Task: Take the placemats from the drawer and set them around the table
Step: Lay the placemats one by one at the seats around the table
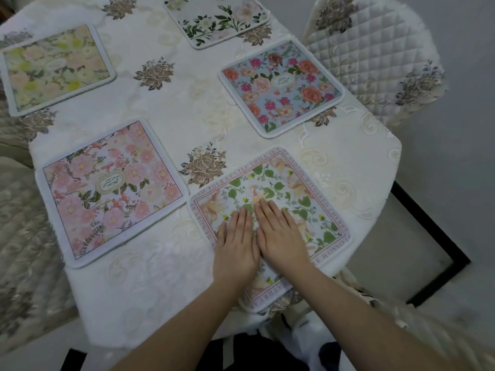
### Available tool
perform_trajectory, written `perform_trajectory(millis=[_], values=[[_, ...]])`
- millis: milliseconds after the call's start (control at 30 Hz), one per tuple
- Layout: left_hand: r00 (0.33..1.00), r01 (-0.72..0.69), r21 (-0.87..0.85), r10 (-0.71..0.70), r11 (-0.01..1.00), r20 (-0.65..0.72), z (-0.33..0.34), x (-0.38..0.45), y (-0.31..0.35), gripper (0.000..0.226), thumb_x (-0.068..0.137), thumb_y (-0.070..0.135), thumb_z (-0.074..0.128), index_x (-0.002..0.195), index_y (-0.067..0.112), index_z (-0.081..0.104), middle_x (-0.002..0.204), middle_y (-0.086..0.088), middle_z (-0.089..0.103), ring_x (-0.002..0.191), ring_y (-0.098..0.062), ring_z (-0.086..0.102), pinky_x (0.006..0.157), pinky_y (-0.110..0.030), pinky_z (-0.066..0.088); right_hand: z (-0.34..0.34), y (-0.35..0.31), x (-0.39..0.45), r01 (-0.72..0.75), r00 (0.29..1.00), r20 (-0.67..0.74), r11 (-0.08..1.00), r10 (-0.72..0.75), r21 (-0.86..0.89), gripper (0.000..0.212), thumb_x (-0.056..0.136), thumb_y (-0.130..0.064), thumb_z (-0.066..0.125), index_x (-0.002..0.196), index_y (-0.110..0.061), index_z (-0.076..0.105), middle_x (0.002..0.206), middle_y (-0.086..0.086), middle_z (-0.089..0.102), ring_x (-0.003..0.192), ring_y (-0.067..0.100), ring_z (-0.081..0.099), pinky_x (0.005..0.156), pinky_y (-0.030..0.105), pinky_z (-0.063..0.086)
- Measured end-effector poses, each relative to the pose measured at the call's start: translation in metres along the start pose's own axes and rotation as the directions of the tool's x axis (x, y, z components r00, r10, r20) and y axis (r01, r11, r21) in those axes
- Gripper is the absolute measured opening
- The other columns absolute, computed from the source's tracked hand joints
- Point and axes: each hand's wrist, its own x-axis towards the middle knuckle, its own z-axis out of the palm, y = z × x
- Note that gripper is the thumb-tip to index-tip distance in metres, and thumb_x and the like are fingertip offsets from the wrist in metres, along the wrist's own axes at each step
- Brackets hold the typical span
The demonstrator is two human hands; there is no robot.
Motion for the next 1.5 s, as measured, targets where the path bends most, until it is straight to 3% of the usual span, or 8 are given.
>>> perform_trajectory(millis=[133, 333, 667, 833, 967, 1067, 1267, 1500], values=[[0.999, -0.036, 0.018, 0.036, 0.999, 0.029, -0.005, -0.001, -0.007, 0.062, 0.104, 0.042, 0.020, 0.158, 0.013, 0.017, 0.166, -0.003, 0.012, 0.154, -0.017, 0.006, 0.123, -0.043, 0.007, -0.005, 0.010, -0.002, 0.004, 1.000, 0.013, 1.000, -0.004, -0.025, 0.058, 0.102, -0.042, 0.027, 0.156, -0.021, 0.022, 0.163, -0.001, 0.019, 0.150, 0.014, 0.014, 0.121, 0.037, 0.006], [0.993, -0.085, 0.058, 0.080, 0.995, 0.083, -0.009, -0.010, -0.032, 0.068, 0.101, 0.049, 0.023, 0.159, 0.019, 0.006, 0.166, 0.001, 0.003, 0.153, -0.015, -0.002, 0.123, -0.037, -0.002, -0.023, 0.071, -0.016, -0.195, 0.980, -0.027, 0.980, 0.196, 0.033, 0.061, 0.103, -0.046, 0.023, 0.157, -0.023, 0.007, 0.163, -0.006, 0.003, 0.151, 0.009, -0.001, 0.122, 0.031, -0.003], [0.992, -0.087, 0.039, 0.083, 0.995, 0.090, -0.024, -0.027, -0.087, 0.062, 0.103, 0.050, 0.008, 0.159, 0.023, 0.001, 0.166, 0.008, -0.004, 0.151, -0.006, -0.010, 0.123, -0.034, -0.002, -0.046, 0.126, -0.029, -0.327, 0.944, -0.034, 0.943, 0.329, 0.056, 0.070, 0.097, -0.046, 0.007, 0.155, -0.010, 0.022, 0.163, 0.007, 0.019, 0.150, 0.021, 0.015, 0.121, 0.036, 0.007], [0.992, -0.102, 0.062, 0.097, 0.993, 0.086, -0.033, -0.031, -0.105, 0.062, 0.103, 0.044, 0.006, 0.159, 0.019, 0.011, 0.167, 0.003, 0.009, 0.153, -0.011, 0.004, 0.122, -0.032, -0.001, -0.042, 0.055, -0.047, -0.288, 0.948, -0.102, 0.948, 0.303, 0.134, 0.065, 0.100, -0.040, 0.011, 0.155, -0.008, 0.022, 0.163, 0.009, 0.017, 0.151, 0.022, 0.012, 0.122, 0.037, 0.005], [0.998, -0.057, -0.190, 0.051, 0.980, -0.038, -0.046, -0.022, -0.067, 0.054, 0.103, 0.031, 0.029, 0.154, 0.012, 0.032, 0.161, -0.007, 0.031, 0.149, -0.022, 0.025, 0.121, -0.036, 0.015, -0.021, -0.041, -0.060, -0.175, 0.977, -0.074, 0.946, 0.202, 0.273, 0.057, 0.104, -0.034, 0.017, 0.157, -0.012, 0.014, 0.165, 0.003, 0.008, 0.151, 0.015, 0.000, 0.122, 0.031, -0.005], [0.997, -0.064, -0.322, 0.047, 0.945, -0.058, -0.048, -0.017, -0.039, 0.054, 0.102, 0.028, 0.029, 0.152, 0.010, 0.035, 0.159, -0.007, 0.033, 0.150, -0.021, 0.023, 0.122, -0.035, 0.016, -0.001, -0.090, -0.068, -0.177, 0.980, -0.036, 0.948, 0.194, 0.265, 0.059, 0.099, -0.032, 0.022, 0.151, -0.007, 0.033, 0.160, 0.007, 0.027, 0.149, 0.019, 0.021, 0.120, 0.034, 0.008], [0.981, -0.181, 0.002, 0.180, 0.984, 0.073, -0.023, -0.030, -0.064, 0.059, 0.103, 0.038, 0.018, 0.158, 0.017, 0.020, 0.165, 0.001, 0.014, 0.153, -0.015, 0.011, 0.123, -0.032, 0.002, 0.022, -0.081, -0.086, -0.196, 0.980, 0.002, 0.973, 0.197, 0.123, 0.062, 0.098, -0.043, 0.035, 0.150, -0.009, 0.036, 0.159, 0.007, 0.031, 0.148, 0.018, 0.025, 0.119, 0.039, 0.018], [0.974, -0.166, 0.086, 0.149, 0.982, 0.171, -0.036, -0.030, -0.102, 0.071, 0.099, 0.063, 0.016, 0.158, 0.031, -0.006, 0.165, 0.013, -0.011, 0.152, -0.007, -0.012, 0.124, -0.037, -0.004, 0.014, -0.023, -0.098, -0.383, 0.920, -0.033, 0.915, 0.390, 0.127, 0.070, 0.096, -0.048, 0.034, 0.154, -0.010, 0.026, 0.161, 0.009, 0.023, 0.150, 0.022, 0.018, 0.122, 0.038, 0.010]])
